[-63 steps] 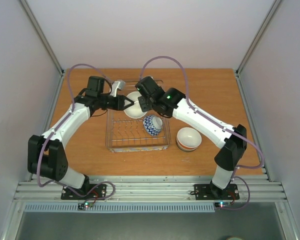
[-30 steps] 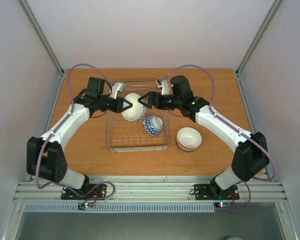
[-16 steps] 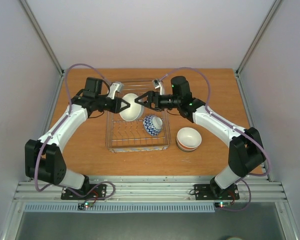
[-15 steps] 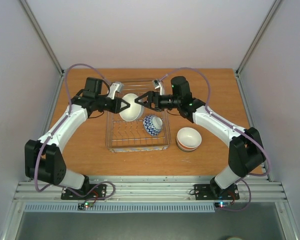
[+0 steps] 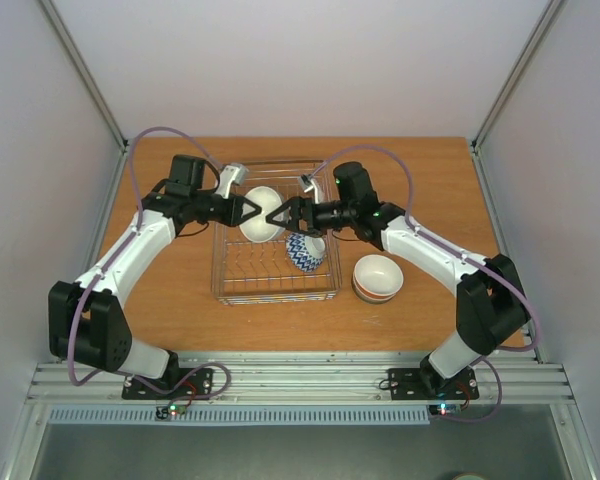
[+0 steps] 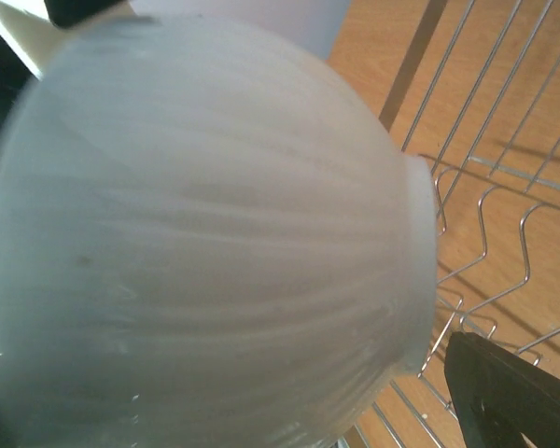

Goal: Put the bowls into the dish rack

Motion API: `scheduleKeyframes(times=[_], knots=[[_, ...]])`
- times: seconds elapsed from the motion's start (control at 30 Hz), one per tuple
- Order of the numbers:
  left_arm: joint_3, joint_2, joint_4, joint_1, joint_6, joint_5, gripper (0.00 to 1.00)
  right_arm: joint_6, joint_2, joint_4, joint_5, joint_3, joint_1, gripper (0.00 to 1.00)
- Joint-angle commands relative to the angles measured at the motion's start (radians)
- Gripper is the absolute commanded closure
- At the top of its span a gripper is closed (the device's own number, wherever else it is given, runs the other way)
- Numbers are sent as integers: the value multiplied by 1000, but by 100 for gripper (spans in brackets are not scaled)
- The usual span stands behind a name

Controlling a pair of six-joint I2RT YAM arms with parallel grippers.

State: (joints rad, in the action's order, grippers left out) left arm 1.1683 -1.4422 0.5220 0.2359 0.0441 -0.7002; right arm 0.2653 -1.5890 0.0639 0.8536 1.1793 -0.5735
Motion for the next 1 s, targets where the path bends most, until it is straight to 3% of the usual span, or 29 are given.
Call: scheduleKeyframes(times=[0.0, 0.37, 0.7, 0.87, 0.97], knots=[[12, 36, -86, 0, 9, -65, 100, -36, -12, 41, 12, -12, -11, 2], [7, 30, -94, 0, 13, -94, 100, -10, -1, -107, -17, -43, -11, 2], [2, 10, -96, 0, 14, -102, 100, -8, 20, -145, -57, -49, -10, 11], [3, 3, -94, 0, 14, -105, 100, 10, 21, -210, -43, -61, -10, 26], [4, 0, -93, 0, 16, -107, 100, 24, 27, -259, -35, -75, -11, 48]])
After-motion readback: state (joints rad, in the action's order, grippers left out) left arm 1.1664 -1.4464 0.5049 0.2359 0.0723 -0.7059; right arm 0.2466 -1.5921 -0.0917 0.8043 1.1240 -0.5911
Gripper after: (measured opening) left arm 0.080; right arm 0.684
